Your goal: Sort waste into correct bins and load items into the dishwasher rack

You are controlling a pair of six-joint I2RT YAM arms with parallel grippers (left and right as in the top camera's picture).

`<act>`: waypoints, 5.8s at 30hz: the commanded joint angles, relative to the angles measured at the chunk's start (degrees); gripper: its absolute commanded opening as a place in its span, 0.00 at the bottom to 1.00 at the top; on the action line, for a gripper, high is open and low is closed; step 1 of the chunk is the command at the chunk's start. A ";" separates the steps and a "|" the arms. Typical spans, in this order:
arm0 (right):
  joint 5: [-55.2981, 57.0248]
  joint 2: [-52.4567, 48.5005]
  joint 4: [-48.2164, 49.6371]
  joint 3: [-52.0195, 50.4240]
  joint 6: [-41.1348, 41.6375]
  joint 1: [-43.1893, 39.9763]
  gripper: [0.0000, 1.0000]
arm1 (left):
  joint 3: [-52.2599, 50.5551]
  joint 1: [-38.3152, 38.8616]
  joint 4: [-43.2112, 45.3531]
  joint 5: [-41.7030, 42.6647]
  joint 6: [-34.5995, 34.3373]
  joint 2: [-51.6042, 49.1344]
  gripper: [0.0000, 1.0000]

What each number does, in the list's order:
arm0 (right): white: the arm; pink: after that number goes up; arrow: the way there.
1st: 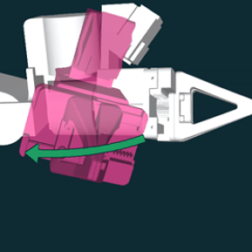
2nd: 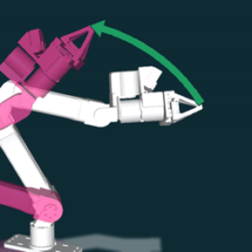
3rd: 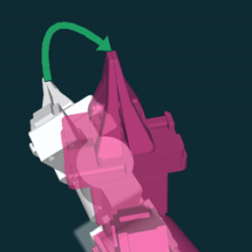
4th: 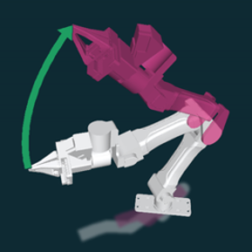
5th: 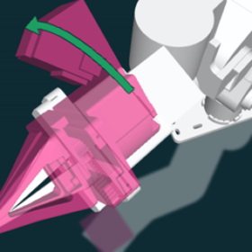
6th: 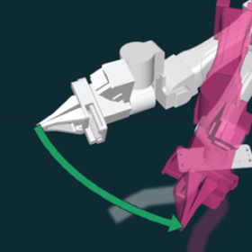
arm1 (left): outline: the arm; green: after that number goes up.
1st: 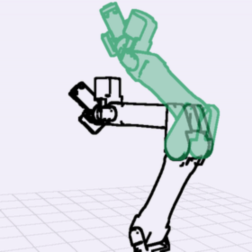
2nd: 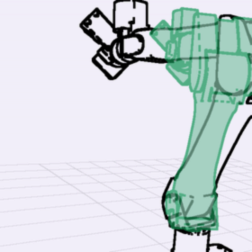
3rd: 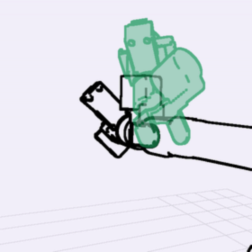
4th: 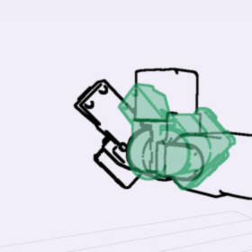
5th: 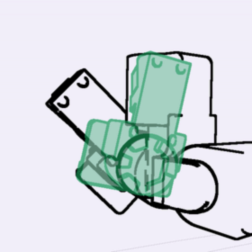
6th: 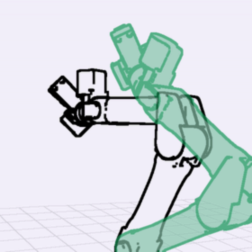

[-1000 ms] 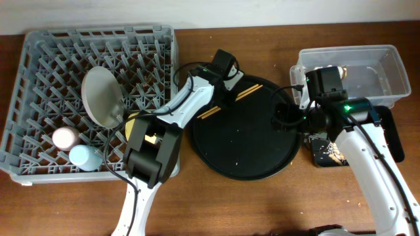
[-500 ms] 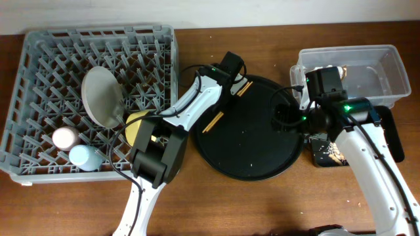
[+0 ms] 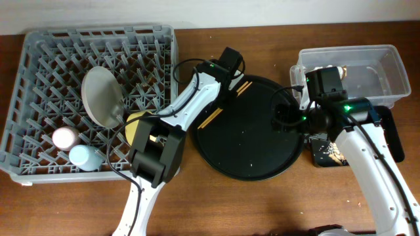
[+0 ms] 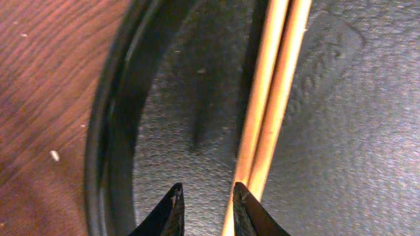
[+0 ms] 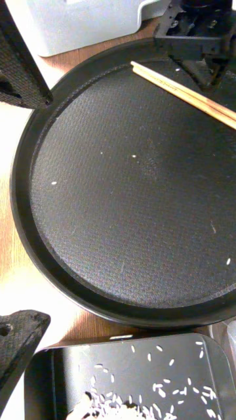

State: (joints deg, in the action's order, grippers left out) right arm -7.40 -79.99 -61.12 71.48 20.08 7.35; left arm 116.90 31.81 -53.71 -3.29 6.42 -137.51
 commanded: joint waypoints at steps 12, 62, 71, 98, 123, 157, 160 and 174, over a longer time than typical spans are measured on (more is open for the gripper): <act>0.52 0.00 -0.04 0.79 -0.31 -0.35 0.98 | 1.46 0.81 -1.36 0.81 0.46 -2.91 0.23; 0.52 0.00 0.22 0.79 -0.31 -0.35 0.98 | -3.17 -15.10 -14.62 -11.52 -19.85 11.63 0.05; 0.52 0.00 0.22 0.79 -0.31 -0.35 0.98 | 12.20 -13.55 -21.33 7.85 -19.52 11.65 0.24; 0.55 0.00 0.22 0.79 -0.31 -0.35 0.99 | 31.69 -9.62 -33.00 -6.67 -12.04 2.43 0.00; -2.10 5.33 3.08 0.87 -9.14 0.66 0.96 | 26.69 -15.56 -37.09 -3.48 -15.78 21.46 0.26; 15.37 64.37 37.59 -40.59 -10.60 -3.74 0.98 | 26.56 -15.58 -42.62 -2.34 -15.82 36.39 1.00; 15.39 70.12 48.96 -53.86 -10.62 -3.74 0.98 | 26.56 -15.58 -42.62 -2.34 -15.82 36.39 1.00; 15.58 79.78 59.47 -71.17 -10.64 -3.63 0.98 | 26.56 -15.58 -42.62 -2.34 -15.82 36.39 1.00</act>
State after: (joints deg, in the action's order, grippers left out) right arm 7.70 -0.64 1.17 0.84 9.85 4.03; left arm 143.46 16.10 -96.42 -5.91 -9.28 -100.95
